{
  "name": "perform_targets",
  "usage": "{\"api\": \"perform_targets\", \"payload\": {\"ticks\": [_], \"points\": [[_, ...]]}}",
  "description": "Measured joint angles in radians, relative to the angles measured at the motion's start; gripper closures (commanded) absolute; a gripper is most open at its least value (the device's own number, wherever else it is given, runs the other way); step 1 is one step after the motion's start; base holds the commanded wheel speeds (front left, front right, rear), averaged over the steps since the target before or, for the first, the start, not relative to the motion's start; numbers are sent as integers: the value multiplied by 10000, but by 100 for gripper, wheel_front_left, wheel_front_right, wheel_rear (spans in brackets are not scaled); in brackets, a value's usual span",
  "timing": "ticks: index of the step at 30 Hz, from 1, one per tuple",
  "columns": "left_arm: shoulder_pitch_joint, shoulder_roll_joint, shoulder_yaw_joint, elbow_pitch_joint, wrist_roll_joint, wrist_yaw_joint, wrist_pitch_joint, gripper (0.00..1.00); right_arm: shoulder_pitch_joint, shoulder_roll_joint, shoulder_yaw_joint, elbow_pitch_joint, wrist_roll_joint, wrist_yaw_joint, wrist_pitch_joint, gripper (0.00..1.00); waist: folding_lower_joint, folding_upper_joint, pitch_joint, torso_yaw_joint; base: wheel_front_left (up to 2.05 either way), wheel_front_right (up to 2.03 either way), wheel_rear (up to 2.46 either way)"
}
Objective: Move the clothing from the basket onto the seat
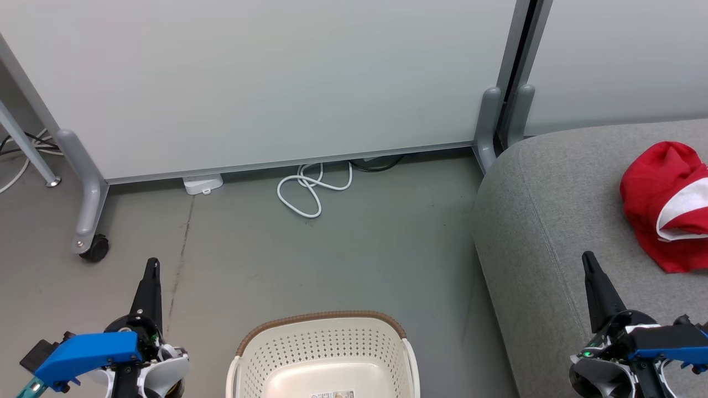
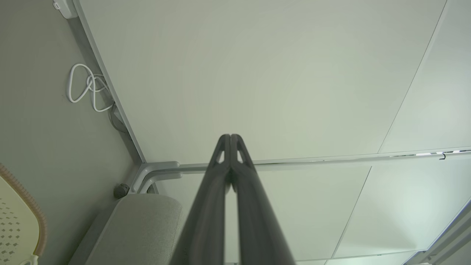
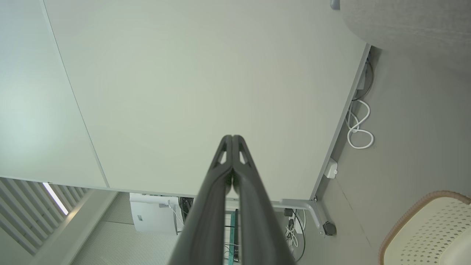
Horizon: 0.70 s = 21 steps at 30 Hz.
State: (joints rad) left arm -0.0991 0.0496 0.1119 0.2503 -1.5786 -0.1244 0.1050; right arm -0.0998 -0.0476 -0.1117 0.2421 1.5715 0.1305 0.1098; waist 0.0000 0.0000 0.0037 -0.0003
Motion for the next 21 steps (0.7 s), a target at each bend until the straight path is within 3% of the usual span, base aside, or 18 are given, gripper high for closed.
{"api": "perform_targets", "payload": {"ticks": [21], "points": [[-53, 0, 15, -35, -328, -17, 90, 100, -23, -2, -17, 25, 401, 0, 35, 100, 0, 0, -6, 3, 0, 0, 0]]}}
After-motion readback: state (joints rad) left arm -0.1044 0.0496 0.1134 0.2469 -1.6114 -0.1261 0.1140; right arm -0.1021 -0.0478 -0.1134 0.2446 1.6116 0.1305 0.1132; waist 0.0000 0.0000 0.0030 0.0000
